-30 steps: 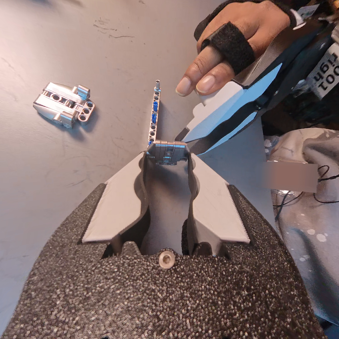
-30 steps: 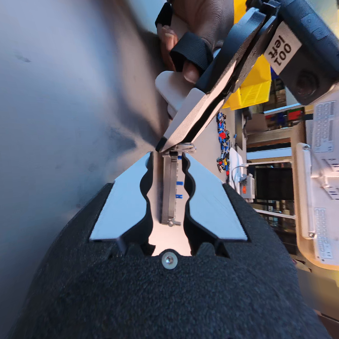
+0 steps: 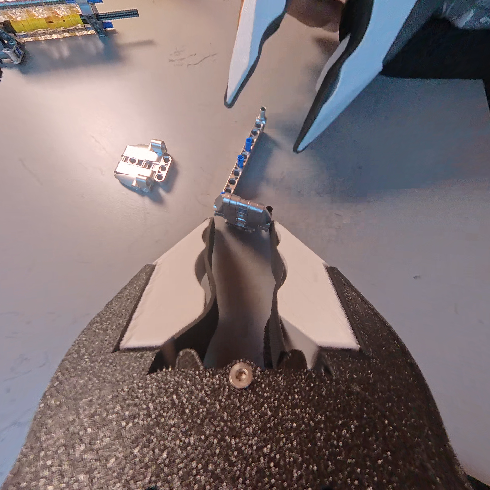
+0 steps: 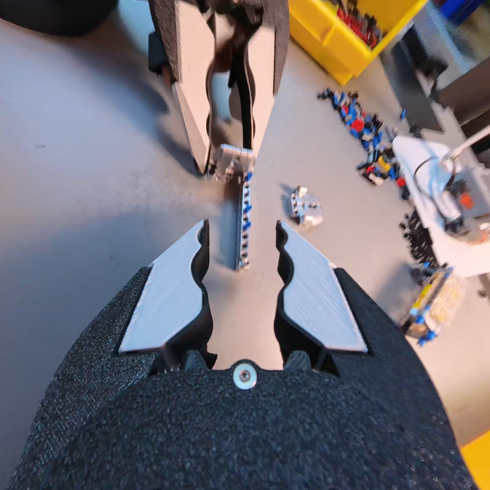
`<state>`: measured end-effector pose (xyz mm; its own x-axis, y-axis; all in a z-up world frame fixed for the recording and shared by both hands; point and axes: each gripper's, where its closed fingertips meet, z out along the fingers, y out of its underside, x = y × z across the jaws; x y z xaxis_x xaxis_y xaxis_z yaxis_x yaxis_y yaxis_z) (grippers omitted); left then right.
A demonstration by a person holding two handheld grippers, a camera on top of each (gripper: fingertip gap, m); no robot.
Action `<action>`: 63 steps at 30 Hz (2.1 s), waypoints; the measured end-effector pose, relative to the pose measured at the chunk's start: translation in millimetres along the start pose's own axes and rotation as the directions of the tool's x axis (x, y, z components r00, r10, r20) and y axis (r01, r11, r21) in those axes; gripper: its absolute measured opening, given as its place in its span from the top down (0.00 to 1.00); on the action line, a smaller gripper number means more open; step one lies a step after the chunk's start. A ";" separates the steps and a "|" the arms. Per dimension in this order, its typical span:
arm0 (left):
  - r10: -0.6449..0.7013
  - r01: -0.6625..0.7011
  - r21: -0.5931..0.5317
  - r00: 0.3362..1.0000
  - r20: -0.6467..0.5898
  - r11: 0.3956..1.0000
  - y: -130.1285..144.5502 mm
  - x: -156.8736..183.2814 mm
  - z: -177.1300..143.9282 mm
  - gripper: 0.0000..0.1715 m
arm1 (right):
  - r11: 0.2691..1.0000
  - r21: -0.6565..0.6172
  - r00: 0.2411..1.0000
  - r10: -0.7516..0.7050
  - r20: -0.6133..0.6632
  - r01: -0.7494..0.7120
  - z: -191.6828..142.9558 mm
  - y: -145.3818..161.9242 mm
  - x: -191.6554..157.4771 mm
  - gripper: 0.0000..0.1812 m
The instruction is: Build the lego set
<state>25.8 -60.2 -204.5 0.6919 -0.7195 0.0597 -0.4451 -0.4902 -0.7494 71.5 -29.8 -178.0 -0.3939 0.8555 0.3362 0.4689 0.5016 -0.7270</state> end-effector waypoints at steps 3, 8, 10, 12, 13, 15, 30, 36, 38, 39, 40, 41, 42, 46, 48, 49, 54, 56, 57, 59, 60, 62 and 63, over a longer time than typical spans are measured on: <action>-0.006 0.007 -0.014 0.999 0.042 1.000 5.3 -9.4 -5.7 0.77 | 0.996 -0.033 0.996 0.088 0.027 -0.087 -0.3 21.8 1.0 0.82; -0.070 0.072 -0.003 0.977 0.204 0.997 10.9 -43.1 -26.2 0.83 | 0.993 -0.068 0.995 0.093 -0.020 -0.095 3.9 26.6 4.1 0.96; -0.114 0.110 0.036 0.981 0.157 0.993 7.2 -39.9 -31.6 0.83 | 0.988 -0.090 0.992 0.119 -0.036 -0.122 5.5 25.9 4.4 0.96; -0.157 0.155 0.086 0.987 0.020 0.984 -1.8 -20.5 -32.7 0.76 | 0.977 -0.114 0.982 0.170 -0.085 -0.179 7.7 26.3 8.2 0.96; -0.175 0.175 0.100 0.984 -0.005 0.979 -5.8 -16.3 -31.6 0.74 | 0.971 -0.121 0.975 0.195 -0.103 -0.207 9.2 25.6 8.2 0.96; -0.180 0.177 0.095 0.983 0.022 0.980 -8.2 -15.9 -24.1 0.72 | 0.960 -0.134 0.965 0.229 -0.130 -0.246 13.1 22.7 5.3 0.96; -0.199 0.179 0.089 0.925 0.324 0.980 14.0 -74.4 -34.8 0.90 | 0.987 0.080 0.989 0.142 -0.050 -0.137 11.8 -23.0 -12.6 0.89; -0.301 0.214 0.271 0.892 0.337 0.938 -3.0 -91.3 -65.0 0.78 | 0.958 0.202 0.955 0.240 -0.173 -0.204 -3.6 -30.4 21.2 0.84; -0.351 0.209 0.405 0.882 0.315 0.890 -18.8 -95.8 -84.1 0.71 | 0.937 0.261 0.935 0.288 -0.207 -0.231 -12.4 -32.6 34.1 0.83; -0.367 0.196 0.471 0.880 0.302 0.860 -27.0 -96.7 -94.3 0.67 | 0.927 0.287 0.926 0.309 -0.218 -0.242 -16.4 -33.3 39.6 0.83; -0.383 0.182 0.528 0.873 0.301 0.829 -33.6 -98.5 -104.4 0.63 | 0.917 0.309 0.917 0.328 -0.226 -0.252 -19.8 -33.6 44.3 0.83; -0.396 0.165 0.574 0.866 0.305 0.802 -38.6 -100.1 -113.6 0.60 | 0.909 0.326 0.910 0.344 -0.231 -0.261 -22.5 -33.5 48.3 0.82; -0.407 0.146 0.610 0.858 0.314 0.779 -42.5 -101.7 -121.7 0.59 | 0.902 0.339 0.903 0.358 -0.237 -0.269 -24.7 -33.2 51.8 0.81; -0.426 0.070 0.671 0.820 0.383 0.738 -46.8 -108.5 -142.0 0.66 | 0.893 0.363 0.886 0.376 -0.273 -0.267 -29.4 -31.5 61.9 0.74; -0.431 0.046 0.678 0.803 0.412 0.734 -46.0 -111.4 -145.1 0.69 | 0.897 0.357 0.883 0.371 -0.287 -0.261 -29.1 -29.9 64.6 0.71; -0.428 0.032 0.679 0.798 0.425 0.733 -45.9 -112.1 -145.7 0.70 | 0.900 0.351 0.885 0.367 -0.288 -0.259 -28.2 -29.3 64.9 0.69; -0.416 0.031 0.656 0.796 0.440 0.754 -44.8 -111.9 -136.7 0.70 | 0.904 0.342 0.886 0.362 -0.291 -0.257 -26.5 -28.4 65.6 0.70; -0.404 0.034 0.639 0.800 0.444 0.769 -45.0 -109.8 -132.5 0.69 | 0.906 0.343 0.882 0.357 -0.306 -0.248 -26.5 -28.0 68.3 0.71; -0.397 0.031 0.631 0.801 0.448 0.775 -45.5 -108.6 -131.3 0.69 | 0.907 0.346 0.880 0.353 -0.318 -0.239 -26.8 -28.1 70.6 0.71; -0.387 0.022 0.623 0.800 0.458 0.782 -47.1 -106.5 -130.9 0.69 | 0.907 0.358 0.871 0.348 -0.346 -0.221 -28.1 -28.5 76.5 0.71; -0.385 0.018 0.622 0.800 0.461 0.783 -48.1 -105.4 -131.1 0.69 | 0.905 0.367 0.865 0.349 -0.359 -0.213 -29.0 -29.1 80.3 0.71; -0.387 0.018 0.625 0.799 0.461 0.781 -49.1 -104.0 -130.5 0.69 | 0.895 0.396 0.850 0.364 -0.381 -0.205 -30.4 -31.1 90.4 0.71; -0.391 0.022 0.626 0.797 0.460 0.780 -48.5 -104.0 -129.3 0.69 | 0.884 0.418 0.840 0.382 -0.385 -0.210 -30.7 -32.8 96.9 0.71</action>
<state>-98.0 -25.2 -89.1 0.9871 -0.1555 0.0373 0.0234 -0.0901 -0.9957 42.2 40.6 -103.2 0.1526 0.9598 0.2354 0.1669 0.2097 -0.9634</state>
